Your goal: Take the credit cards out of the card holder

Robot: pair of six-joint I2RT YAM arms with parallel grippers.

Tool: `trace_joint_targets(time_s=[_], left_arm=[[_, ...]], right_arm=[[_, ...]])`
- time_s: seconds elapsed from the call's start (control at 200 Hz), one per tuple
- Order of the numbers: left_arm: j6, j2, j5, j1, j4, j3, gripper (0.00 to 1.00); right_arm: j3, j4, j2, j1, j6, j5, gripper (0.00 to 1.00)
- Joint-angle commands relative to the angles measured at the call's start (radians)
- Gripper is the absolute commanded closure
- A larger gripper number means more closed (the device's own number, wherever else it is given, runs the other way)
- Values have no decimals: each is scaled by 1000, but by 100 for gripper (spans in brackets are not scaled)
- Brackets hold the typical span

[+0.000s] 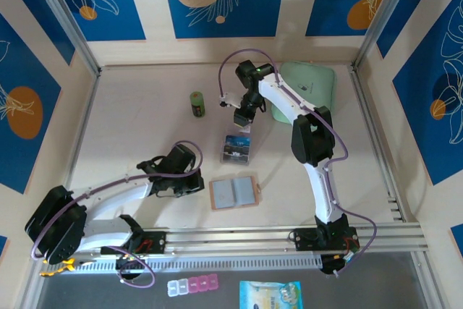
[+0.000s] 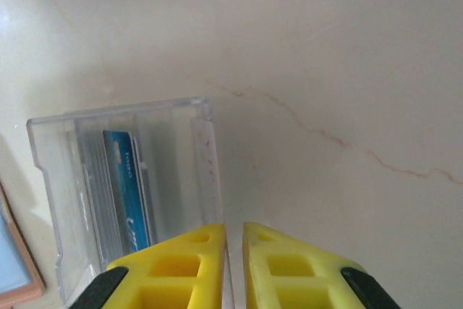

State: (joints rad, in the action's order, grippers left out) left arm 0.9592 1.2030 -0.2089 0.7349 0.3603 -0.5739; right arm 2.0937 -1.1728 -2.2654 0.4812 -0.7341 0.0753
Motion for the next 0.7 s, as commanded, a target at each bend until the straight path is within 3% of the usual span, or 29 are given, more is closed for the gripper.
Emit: trace_joint_targets(time_s=[0.0, 0.265, 0.695], left_arm=[[-7, -20, -9, -12, 21, 16, 96], [-6, -17, -12, -12, 15, 20, 96], [1, -19, -23, -14, -3, 29, 96]], right_arm=[[3, 50, 68, -5, 40, 19, 84], [-55, 97, 58, 8, 47, -60, 84], [-146, 130, 67, 34, 64, -75, 81]])
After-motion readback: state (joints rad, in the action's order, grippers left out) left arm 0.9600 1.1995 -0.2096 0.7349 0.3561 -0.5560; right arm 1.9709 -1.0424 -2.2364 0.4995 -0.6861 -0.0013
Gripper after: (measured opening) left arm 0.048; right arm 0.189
